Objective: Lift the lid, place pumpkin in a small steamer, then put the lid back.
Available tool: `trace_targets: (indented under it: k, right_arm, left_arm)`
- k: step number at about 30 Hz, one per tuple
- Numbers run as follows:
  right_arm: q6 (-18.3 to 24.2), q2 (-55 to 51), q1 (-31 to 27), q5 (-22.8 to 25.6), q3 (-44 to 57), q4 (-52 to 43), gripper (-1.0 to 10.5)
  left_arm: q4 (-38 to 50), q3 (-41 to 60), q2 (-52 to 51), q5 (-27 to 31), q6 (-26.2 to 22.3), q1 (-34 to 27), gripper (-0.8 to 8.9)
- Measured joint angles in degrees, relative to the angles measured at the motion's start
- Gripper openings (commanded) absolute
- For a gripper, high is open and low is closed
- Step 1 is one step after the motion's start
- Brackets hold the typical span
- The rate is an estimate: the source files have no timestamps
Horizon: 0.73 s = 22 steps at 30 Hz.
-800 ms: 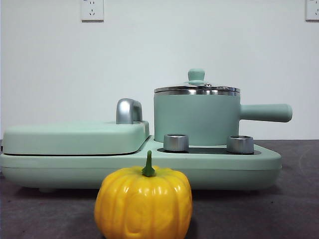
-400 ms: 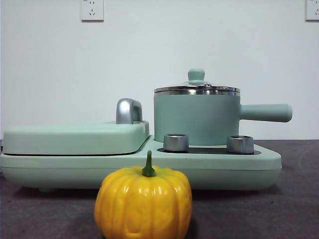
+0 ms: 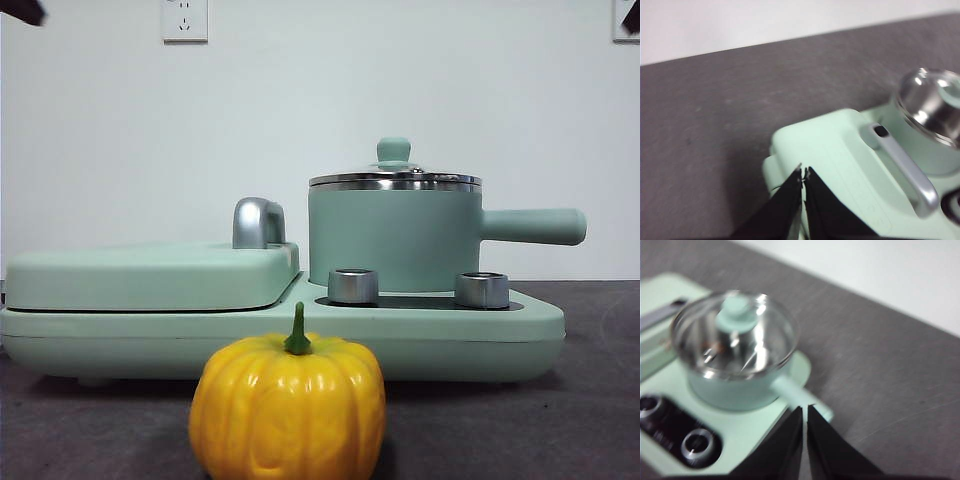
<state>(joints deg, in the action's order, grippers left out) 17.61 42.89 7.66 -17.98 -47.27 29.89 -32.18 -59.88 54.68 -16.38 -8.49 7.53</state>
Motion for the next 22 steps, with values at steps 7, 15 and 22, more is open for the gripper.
trace_targets:
  k: [7,15,22]
  right_arm:
    - [7.34,1.27,6.01,3.26,0.0,1.22,2.6]
    - [9.64,1.25,8.24,6.27,0.0,1.2,3.1]
    - [9.4,1.25,8.9,6.12,-0.02,0.59,3.1]
  left_arm:
    - [-2.45,-0.83,3.41,-0.02,-10.95,7.04,0.84]
    - [-1.27,-0.83,3.45,-0.04,-15.1,10.97,1.88]
    - [3.02,-0.87,5.57,-0.07,-15.52,14.64,2.29]
